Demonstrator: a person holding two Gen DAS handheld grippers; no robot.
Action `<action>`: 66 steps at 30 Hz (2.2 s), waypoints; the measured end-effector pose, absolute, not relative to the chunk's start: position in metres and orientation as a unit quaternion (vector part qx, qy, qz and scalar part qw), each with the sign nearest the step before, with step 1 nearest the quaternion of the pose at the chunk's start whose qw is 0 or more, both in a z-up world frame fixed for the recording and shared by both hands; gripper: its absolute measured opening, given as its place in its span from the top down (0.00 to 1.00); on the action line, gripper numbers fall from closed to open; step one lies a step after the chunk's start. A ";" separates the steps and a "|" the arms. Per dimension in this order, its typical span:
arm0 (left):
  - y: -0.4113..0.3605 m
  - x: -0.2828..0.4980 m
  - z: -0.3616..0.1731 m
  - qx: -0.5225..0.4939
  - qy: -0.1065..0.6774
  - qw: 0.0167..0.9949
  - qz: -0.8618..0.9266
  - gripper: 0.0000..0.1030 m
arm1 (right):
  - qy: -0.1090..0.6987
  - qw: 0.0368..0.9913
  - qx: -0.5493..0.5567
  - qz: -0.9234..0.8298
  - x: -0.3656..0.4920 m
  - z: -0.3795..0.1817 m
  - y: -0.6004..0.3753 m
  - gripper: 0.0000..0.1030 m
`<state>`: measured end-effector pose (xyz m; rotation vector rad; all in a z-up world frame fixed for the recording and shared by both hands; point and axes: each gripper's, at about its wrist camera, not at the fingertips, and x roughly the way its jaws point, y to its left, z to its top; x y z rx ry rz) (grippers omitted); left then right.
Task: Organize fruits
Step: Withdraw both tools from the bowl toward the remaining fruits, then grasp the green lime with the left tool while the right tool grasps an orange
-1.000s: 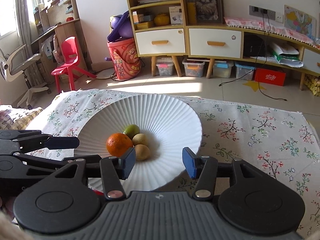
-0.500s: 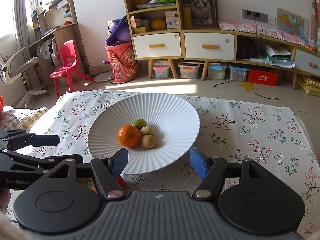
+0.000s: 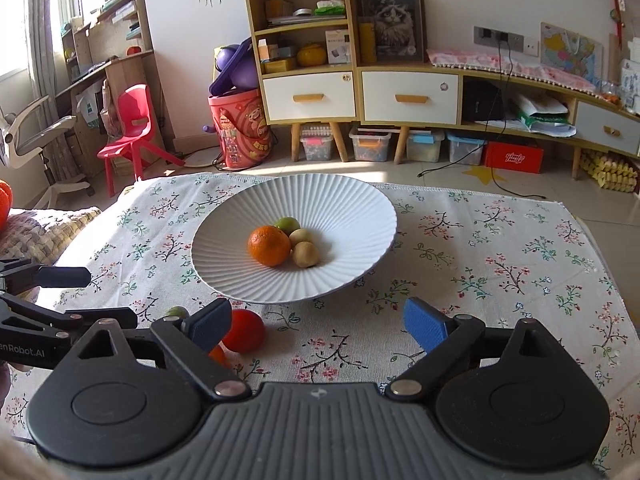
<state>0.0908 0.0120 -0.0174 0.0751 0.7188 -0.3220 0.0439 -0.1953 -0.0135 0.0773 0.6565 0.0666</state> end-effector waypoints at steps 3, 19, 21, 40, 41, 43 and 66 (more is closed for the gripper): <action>0.017 0.083 -0.023 0.038 0.355 0.922 -0.152 0.13 | 0.328 0.944 0.042 0.025 0.038 -0.021 -0.192 0.06; 0.045 0.060 -0.046 0.046 0.372 0.919 -0.123 0.11 | 0.330 0.943 -0.002 0.048 0.011 -0.039 -0.174 0.01; 0.046 0.058 -0.048 0.051 0.375 0.917 -0.123 0.11 | 0.330 0.943 -0.007 0.051 0.009 -0.041 -0.171 0.01; 0.040 0.064 -0.061 0.067 0.371 0.918 -0.122 0.11 | 0.343 0.931 -0.039 0.117 0.014 -0.057 -0.135 0.32; 0.040 0.065 -0.061 0.066 0.370 0.918 -0.122 0.11 | 0.342 0.931 -0.042 0.122 0.013 -0.057 -0.134 0.38; 0.039 0.067 -0.062 0.063 0.367 0.920 -0.125 0.11 | 0.341 0.930 -0.045 0.131 0.013 -0.058 -0.131 0.44; 0.004 0.087 -0.066 0.060 0.347 0.920 -0.173 0.55 | 0.335 0.931 -0.045 0.136 0.016 -0.054 -0.139 0.72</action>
